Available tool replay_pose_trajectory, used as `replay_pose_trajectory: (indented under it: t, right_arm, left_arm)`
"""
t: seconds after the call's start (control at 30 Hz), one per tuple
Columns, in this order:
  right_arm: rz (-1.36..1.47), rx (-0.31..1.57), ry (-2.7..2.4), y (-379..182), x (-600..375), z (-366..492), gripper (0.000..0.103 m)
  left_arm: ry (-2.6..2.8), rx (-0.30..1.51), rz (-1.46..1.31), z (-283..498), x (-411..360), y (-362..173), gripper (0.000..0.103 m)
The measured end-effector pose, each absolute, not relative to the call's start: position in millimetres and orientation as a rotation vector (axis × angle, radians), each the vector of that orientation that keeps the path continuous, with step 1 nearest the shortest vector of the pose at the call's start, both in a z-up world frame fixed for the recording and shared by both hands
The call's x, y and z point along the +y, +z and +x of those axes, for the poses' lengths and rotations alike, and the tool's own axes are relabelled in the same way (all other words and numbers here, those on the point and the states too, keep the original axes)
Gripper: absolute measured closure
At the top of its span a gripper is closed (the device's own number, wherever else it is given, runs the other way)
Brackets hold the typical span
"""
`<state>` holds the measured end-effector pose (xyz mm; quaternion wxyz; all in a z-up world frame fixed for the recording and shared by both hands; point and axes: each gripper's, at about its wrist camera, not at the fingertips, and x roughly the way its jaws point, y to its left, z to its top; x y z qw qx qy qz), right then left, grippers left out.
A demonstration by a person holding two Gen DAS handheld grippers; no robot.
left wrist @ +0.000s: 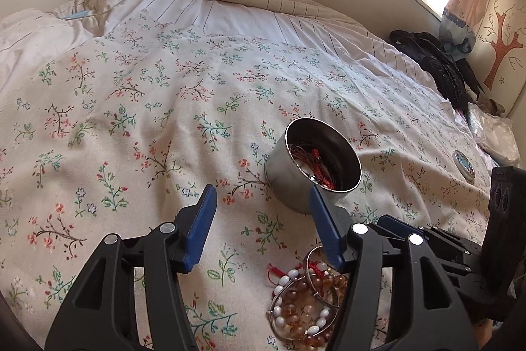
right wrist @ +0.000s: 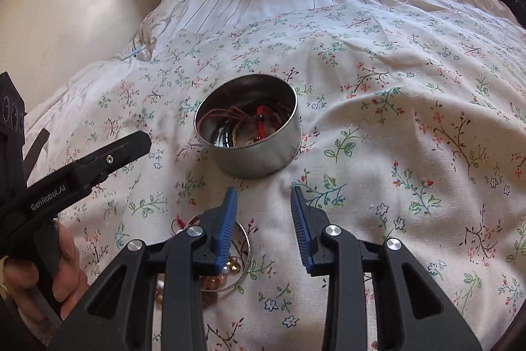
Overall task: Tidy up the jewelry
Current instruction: 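Grasp the brown-and-white beaded bracelet with the left tool while the right tool grasps the silver bangle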
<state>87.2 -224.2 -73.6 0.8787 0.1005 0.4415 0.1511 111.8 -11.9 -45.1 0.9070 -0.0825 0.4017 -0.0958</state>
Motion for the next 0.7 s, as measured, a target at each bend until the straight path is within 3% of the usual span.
replay_pose_trajectory:
  t: [0.7]
  right_arm:
    - [0.028, 1.010, 0.197, -94.9, -212.8, 83.3, 0.069]
  left_arm:
    - [-0.209, 0.887, -0.100, 91.2, -18.1, -53.6, 0.045]
